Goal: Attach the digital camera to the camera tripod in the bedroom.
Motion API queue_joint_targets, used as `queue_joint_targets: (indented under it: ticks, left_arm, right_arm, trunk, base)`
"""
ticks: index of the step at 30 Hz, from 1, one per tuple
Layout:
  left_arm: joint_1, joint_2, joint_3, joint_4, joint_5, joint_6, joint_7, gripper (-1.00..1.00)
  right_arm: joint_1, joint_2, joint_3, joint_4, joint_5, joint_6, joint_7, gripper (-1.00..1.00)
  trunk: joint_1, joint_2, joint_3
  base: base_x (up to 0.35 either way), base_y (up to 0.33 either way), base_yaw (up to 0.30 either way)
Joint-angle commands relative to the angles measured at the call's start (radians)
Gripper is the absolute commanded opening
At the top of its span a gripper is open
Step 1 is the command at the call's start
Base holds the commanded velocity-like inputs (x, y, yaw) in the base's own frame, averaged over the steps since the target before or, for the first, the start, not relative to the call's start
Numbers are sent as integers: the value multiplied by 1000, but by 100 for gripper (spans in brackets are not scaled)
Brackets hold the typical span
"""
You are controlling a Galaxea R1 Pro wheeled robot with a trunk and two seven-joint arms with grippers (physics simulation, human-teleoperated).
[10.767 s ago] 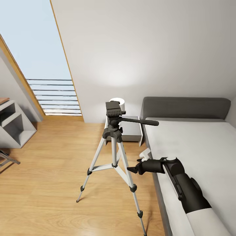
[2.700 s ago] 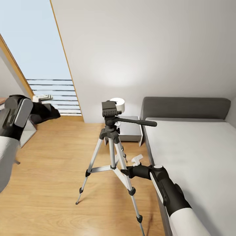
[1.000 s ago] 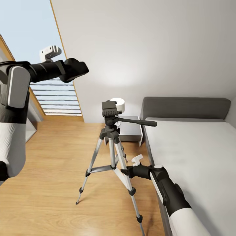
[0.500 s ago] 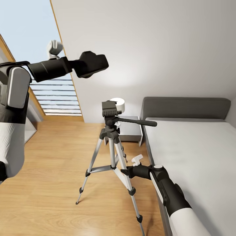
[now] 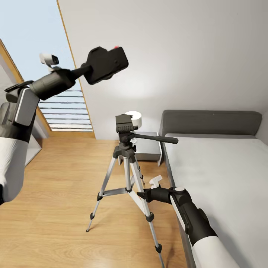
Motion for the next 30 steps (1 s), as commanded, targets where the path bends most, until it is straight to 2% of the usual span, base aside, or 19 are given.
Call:
queue_joint_targets:
  ticks: [1,2,3,4,11,14,17,20,23,25,27,30]
  left_arm:
    - [-1,3,-3,41,10,-40,-27,-100]
    - [-1,8,-3,75,10,-79,-45,-100]
    - [-1,25,-3,111,12,-126,-67,-100]
    - [-1,36,-3,116,13,-137,-72,-100]
    - [-1,55,-3,131,10,-155,-77,-100]
    - [-1,59,-4,131,-11,-158,-80,-100]
    - [-1,60,-4,127,-58,-160,-97,-100]
    - [-1,57,-5,125,-134,-162,-148,-100]
    - [-1,55,-3,124,-198,-173,-174,-100]
    - [-1,53,-2,123,-255,-202,-185,-100]
    - [-1,53,-2,123,-289,-223,-189,-100]
    - [-1,52,-1,123,-319,-238,-192,-100]
  right_arm:
    - [-1,1,-2,-1,19,-3,6,-100]
    - [-1,1,-2,-1,19,-2,6,-100]
    - [-1,1,-2,-1,19,-2,6,-100]
    - [-1,1,-2,-1,19,-2,6,-100]
    - [-1,1,-2,-1,19,-2,6,-100]
    - [-1,1,-2,-1,19,-1,6,-100]
    - [-1,1,-2,-1,19,0,6,-100]
    - [-1,1,-2,-1,19,2,6,-100]
    - [-1,1,-2,-1,19,2,6,-100]
    - [-1,1,-2,-1,19,3,5,-100]
    - [-1,1,-2,-1,19,3,5,-100]
    - [-1,1,-2,-1,20,4,5,-100]
  trunk:
    - [1,-2,-2]
    - [1,-2,-2]
    - [1,-2,-2]
    - [1,-2,-2]
    - [1,-2,-2]
    - [1,-2,-2]
    - [1,-2,-2]
    - [1,-2,-2]
    - [1,-2,-2]
    - [1,-2,-2]
    - [1,-2,-2]
    - [1,-2,-2]
  base:
    - [61,0,0]
    - [108,0,0]
    - [186,0,0]
    - [134,0,0]
    - [47,0,0]
    - [8,0,0]
    - [3,0,0]
    - [1,0,0]
    - [0,0,0]
    - [0,0,0]
    - [0,0,0]
    - [0,0,0]
